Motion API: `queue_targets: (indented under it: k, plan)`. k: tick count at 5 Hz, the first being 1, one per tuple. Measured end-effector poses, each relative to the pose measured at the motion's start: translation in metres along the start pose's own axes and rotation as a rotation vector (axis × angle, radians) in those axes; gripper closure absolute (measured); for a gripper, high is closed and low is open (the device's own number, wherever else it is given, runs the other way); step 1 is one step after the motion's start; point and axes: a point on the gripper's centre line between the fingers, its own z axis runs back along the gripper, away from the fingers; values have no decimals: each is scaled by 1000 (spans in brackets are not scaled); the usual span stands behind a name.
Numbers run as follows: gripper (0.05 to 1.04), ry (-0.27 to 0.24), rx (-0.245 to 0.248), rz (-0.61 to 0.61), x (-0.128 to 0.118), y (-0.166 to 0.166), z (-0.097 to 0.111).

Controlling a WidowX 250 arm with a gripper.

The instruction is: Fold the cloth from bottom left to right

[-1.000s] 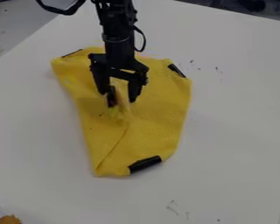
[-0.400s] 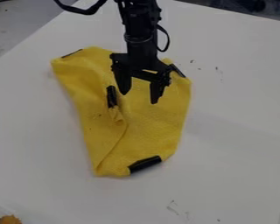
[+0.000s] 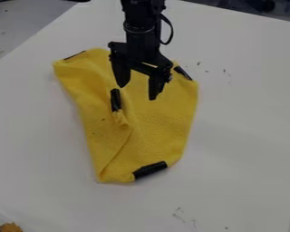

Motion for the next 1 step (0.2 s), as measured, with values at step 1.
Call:
queue_targets:
  k: [1]
  plan:
    - [83, 1, -16, -16, -9, -1, 4]
